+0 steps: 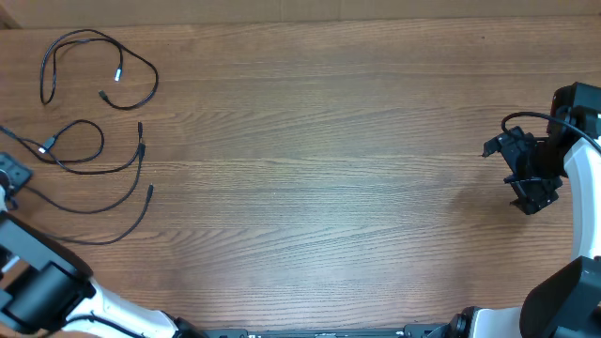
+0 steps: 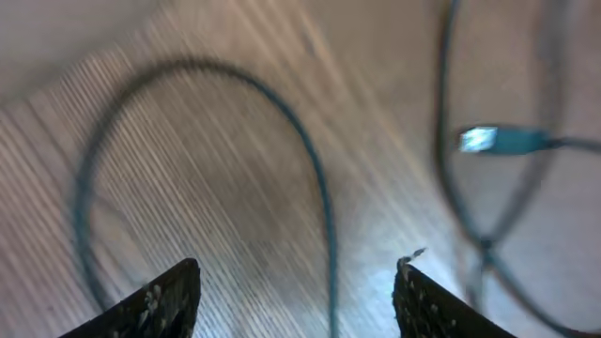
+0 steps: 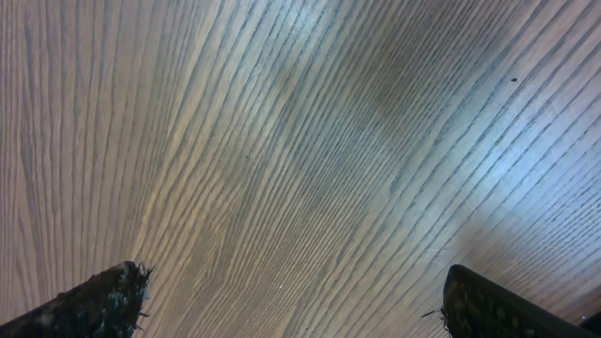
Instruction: Untangle cables
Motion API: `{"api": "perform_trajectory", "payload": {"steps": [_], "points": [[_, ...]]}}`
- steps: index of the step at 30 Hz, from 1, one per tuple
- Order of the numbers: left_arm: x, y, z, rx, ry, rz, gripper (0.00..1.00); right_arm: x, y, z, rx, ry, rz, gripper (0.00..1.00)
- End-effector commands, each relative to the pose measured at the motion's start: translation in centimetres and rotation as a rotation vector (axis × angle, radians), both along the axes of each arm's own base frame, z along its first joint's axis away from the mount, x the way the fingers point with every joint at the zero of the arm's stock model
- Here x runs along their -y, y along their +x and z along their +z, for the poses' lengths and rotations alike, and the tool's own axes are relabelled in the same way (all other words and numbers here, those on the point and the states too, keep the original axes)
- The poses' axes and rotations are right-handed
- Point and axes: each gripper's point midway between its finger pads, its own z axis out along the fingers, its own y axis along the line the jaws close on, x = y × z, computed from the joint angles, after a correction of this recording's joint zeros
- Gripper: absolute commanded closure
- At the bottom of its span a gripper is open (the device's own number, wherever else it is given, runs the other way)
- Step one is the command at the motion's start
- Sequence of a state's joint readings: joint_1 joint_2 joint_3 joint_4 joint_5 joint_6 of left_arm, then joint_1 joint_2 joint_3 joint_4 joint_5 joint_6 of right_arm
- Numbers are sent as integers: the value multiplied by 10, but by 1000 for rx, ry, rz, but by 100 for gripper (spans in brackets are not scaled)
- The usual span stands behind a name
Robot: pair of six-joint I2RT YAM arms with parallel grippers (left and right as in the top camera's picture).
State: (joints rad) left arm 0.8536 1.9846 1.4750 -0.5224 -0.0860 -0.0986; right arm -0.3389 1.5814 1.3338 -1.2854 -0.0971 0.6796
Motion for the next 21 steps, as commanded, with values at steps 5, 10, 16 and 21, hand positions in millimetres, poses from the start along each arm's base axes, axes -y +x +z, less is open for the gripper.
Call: {"api": "perform_trajectory", "payload": {"steps": [5,10,16,21], "points": [[-36,-58,-30,-168,50,177,33,1,0,1,5,-5,6,0],[-50,-84,-33,-106,-7,264,33,1,0,1,5,-5,6,0],[-34,-50,-32,188,-210,130,43,1,0,1,5,-5,6,0],[-16,-20,-23,298,-278,26,27,1,0,1,5,-5,6,0]]}}
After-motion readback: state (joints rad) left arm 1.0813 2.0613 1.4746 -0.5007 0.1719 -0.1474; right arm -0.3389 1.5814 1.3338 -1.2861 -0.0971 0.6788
